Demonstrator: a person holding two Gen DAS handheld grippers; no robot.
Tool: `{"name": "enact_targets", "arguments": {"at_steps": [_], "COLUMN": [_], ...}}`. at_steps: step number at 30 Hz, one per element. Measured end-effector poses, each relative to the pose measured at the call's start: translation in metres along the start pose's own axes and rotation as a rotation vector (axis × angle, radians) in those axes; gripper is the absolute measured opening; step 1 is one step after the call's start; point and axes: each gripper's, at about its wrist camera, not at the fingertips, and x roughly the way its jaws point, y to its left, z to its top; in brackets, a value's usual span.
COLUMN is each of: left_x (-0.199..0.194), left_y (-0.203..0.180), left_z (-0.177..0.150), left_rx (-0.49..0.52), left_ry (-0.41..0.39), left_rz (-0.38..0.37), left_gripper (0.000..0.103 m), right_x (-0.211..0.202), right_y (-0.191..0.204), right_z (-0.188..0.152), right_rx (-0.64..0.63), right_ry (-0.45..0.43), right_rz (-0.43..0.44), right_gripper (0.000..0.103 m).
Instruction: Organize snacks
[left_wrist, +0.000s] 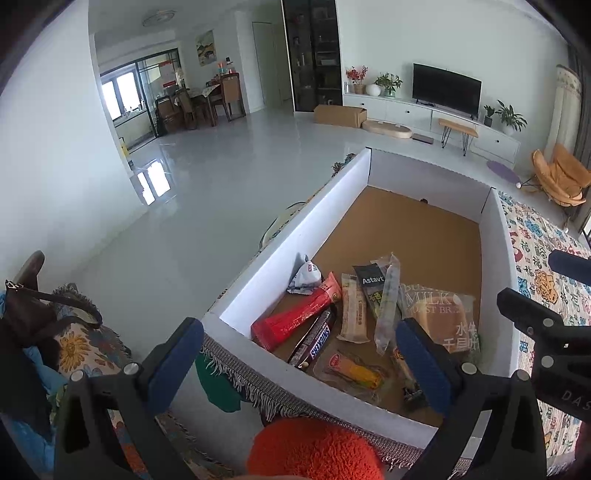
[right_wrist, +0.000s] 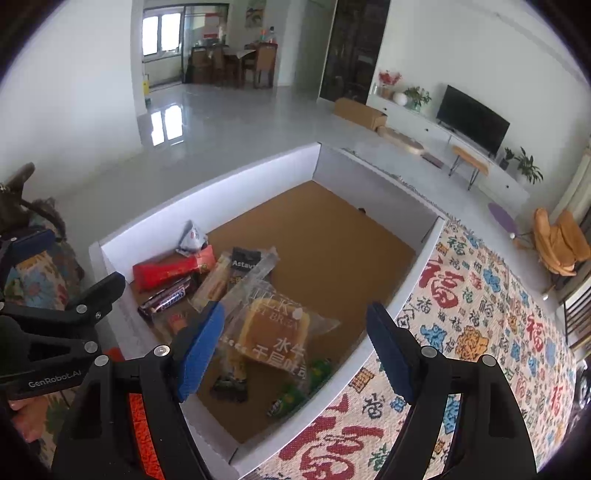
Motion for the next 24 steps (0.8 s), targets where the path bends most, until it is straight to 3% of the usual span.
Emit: {"name": "enact_targets", "arguments": {"at_steps": [24], "left_x": [0.004], "left_y": [0.011], "left_z": [-0.002], "left_rx": [-0.034], "left_ry": [0.007], "left_rz": [-0.006], "left_gripper": [0.103], "right_x": [0.000], "right_y": [0.009], "right_z": [0.000], "right_rx": [-0.016], "right_ry": [0.006], "right_rz": [0.006], "right_gripper": [0.082]}}
